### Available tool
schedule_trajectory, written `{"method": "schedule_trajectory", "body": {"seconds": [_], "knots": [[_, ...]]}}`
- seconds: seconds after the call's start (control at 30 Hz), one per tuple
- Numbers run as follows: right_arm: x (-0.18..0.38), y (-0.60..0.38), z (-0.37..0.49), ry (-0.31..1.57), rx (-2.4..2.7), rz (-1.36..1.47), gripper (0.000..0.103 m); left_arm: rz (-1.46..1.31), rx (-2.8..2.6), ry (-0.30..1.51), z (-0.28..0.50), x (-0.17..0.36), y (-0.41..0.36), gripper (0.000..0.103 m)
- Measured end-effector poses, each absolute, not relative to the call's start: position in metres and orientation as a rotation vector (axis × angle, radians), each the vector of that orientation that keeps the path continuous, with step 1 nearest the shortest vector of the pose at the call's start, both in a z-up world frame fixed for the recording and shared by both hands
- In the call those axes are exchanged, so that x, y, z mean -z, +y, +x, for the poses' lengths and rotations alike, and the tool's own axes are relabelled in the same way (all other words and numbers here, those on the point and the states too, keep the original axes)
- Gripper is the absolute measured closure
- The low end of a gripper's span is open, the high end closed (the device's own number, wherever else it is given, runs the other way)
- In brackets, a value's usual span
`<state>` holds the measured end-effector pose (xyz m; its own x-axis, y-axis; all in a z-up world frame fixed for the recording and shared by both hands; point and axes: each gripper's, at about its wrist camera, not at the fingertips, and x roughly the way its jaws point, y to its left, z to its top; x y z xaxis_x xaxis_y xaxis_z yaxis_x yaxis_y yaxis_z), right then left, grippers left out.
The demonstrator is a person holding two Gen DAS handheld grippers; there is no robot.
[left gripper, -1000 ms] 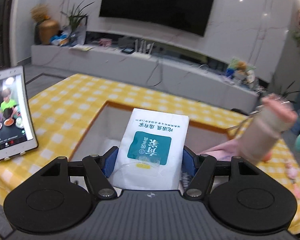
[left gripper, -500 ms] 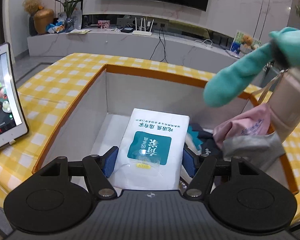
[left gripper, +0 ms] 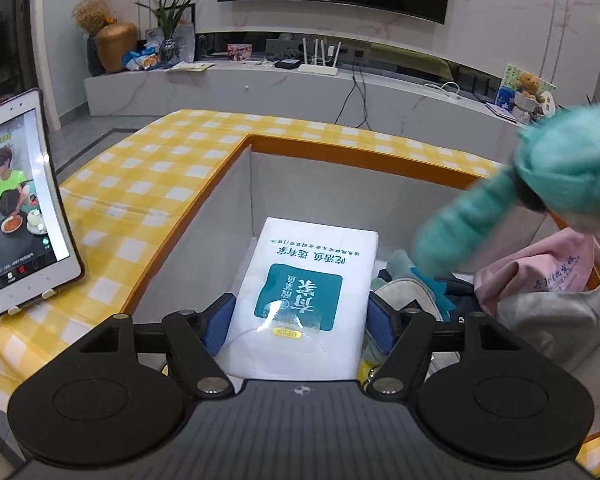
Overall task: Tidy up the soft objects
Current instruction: 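Lower the tissue pack into the box and open the left tool while the right tool lowers the plush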
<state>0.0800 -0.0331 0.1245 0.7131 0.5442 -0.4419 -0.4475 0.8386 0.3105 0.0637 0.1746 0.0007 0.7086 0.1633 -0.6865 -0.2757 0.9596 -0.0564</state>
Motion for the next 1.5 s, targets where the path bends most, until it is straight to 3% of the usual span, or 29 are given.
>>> {"method": "schedule_trajectory", "body": {"seconds": [0.23,0.3,0.43,0.9,1.17,1.4,1.5], "knots": [[-0.119,-0.019,0.086,0.555,-0.546,0.165,0.103,-0.166,-0.212,0.697,0.061,-0.004,0.175,0.012],[-0.119,-0.016,0.087,0.556,-0.541,0.159,0.103,-0.224,-0.201,0.644,0.054,-0.008,0.179,0.005],[-0.118,-0.013,0.089,0.557,-0.535,0.153,0.103,-0.349,-0.141,0.588,0.043,-0.02,0.195,0.0],[-0.117,0.023,0.11,0.545,-0.596,0.163,0.103,-0.459,-0.05,0.525,0.01,-0.032,0.246,0.0],[-0.103,0.067,0.12,0.591,-0.718,0.132,0.103,-0.379,0.0,0.527,0.002,-0.029,0.247,0.0],[-0.042,0.095,0.141,0.814,-0.589,-0.099,0.103,-0.406,-0.012,0.554,0.003,-0.02,0.256,0.0],[-0.02,0.094,0.148,0.886,-0.514,-0.162,0.094,-0.403,-0.009,0.543,0.001,-0.02,0.257,0.0]]}}
